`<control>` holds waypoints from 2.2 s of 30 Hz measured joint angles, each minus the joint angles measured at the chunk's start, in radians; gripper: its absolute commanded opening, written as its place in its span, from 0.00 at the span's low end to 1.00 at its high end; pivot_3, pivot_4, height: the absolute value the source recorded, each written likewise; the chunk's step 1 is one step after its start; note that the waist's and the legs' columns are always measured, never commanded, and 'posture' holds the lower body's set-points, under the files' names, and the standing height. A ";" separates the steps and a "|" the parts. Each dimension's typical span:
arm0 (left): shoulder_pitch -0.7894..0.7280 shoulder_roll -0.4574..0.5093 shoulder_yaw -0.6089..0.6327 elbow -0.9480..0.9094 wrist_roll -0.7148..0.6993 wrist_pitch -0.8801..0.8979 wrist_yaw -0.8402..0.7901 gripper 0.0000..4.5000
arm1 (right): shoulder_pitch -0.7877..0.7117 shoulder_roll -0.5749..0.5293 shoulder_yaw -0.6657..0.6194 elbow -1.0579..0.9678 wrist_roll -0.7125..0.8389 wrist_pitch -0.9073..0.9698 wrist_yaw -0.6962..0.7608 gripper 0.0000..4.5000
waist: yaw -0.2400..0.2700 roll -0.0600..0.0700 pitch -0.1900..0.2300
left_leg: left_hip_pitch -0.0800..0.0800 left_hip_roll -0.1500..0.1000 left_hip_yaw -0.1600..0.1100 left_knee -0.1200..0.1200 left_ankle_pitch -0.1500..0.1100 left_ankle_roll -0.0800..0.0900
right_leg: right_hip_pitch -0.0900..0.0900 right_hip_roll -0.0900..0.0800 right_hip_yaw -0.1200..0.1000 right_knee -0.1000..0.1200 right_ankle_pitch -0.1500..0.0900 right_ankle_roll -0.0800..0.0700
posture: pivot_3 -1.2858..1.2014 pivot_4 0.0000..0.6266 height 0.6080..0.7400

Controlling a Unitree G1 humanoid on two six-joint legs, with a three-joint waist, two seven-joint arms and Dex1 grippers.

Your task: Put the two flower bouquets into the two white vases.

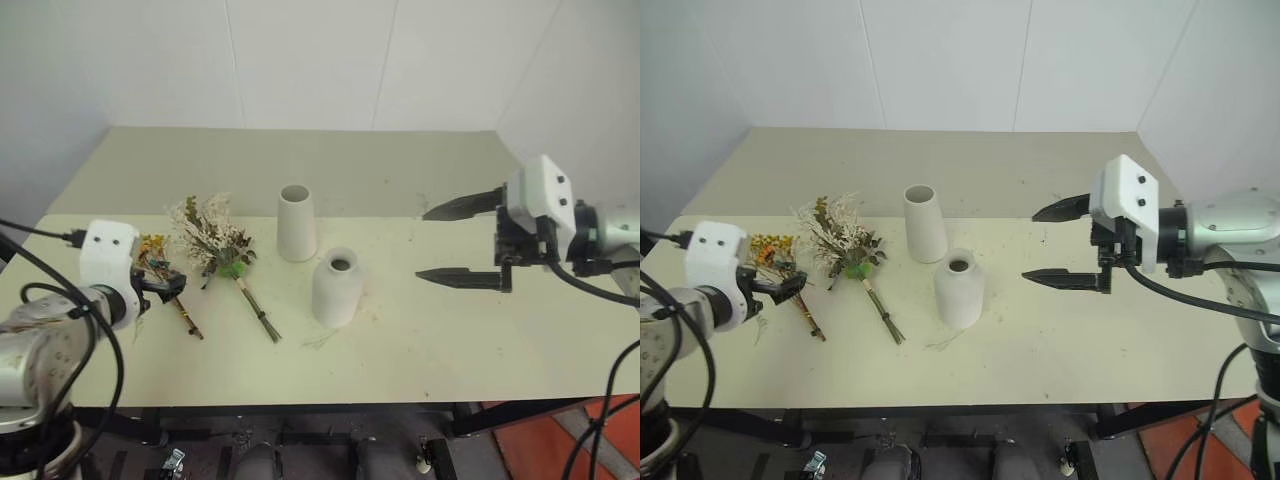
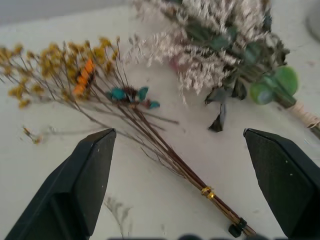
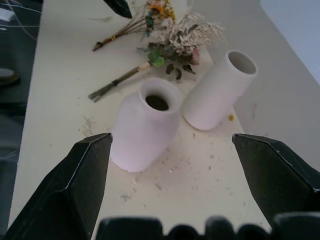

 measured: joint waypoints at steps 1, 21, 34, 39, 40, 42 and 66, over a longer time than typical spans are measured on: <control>-0.022 -0.034 0.002 0.018 0.020 0.005 0.024 0.99 | -0.029 0.020 0.022 0.018 -0.011 -0.006 0.005 1.00 | 0.001 0.000 0.000 | 0.000 0.000 0.000 0.000 0.000 0.000 | 0.000 0.000 0.000 0.000 0.000 0.000 | 0.52 0.24 1.00; -0.172 -0.279 -0.033 0.374 0.257 -0.143 0.194 0.90 | -0.126 0.135 0.125 0.045 -0.089 -0.029 0.019 1.00 | 0.009 0.000 0.000 | -0.002 -0.001 -0.001 0.000 0.000 0.000 | -0.001 -0.001 -0.001 -0.001 0.000 -0.001 | 0.52 0.24 1.00; -0.230 -0.284 0.006 0.547 0.276 -0.318 0.197 0.00 | -0.099 0.128 0.125 0.043 -0.110 -0.029 0.000 1.00 | 0.012 0.000 0.000 | -0.002 -0.001 -0.001 0.000 0.000 0.000 | -0.001 -0.001 -0.001 -0.001 0.000 -0.001 | 0.52 0.24 1.00; -0.247 -0.306 0.006 0.565 0.312 -0.419 0.257 0.00 | -0.089 0.128 0.120 0.037 -0.112 -0.029 -0.007 1.00 | 0.012 0.000 0.000 | -0.002 -0.001 -0.001 0.000 0.000 0.000 | -0.001 -0.001 -0.001 -0.001 0.001 -0.001 | 0.52 0.24 1.00; -0.250 -0.312 0.012 0.567 0.318 -0.452 0.276 0.00 | -0.085 0.128 0.116 0.036 -0.112 -0.029 -0.011 1.00 | 0.012 0.000 0.000 | -0.002 -0.001 -0.001 0.000 0.000 0.000 | -0.001 -0.002 -0.001 -0.001 0.001 -0.001 | 0.52 0.24 1.00; -0.271 -0.319 0.037 0.576 0.328 -0.523 0.313 0.00 | -0.073 0.125 0.109 0.025 -0.112 -0.027 -0.023 1.00 | 0.012 0.000 0.000 | -0.002 -0.001 -0.001 0.000 0.000 0.000 | -0.001 -0.002 -0.001 -0.001 0.001 -0.001 | 0.52 0.24 1.00; -0.941 -0.372 0.147 1.623 0.035 -1.685 -0.075 0.00 | 0.092 0.103 -0.015 -0.135 -0.098 0.053 -0.178 1.00 | 0.035 -0.001 0.000 | -0.008 -0.002 0.000 0.000 0.000 0.000 | -0.001 -0.002 -0.004 -0.005 0.002 0.001 | 0.52 0.24 1.00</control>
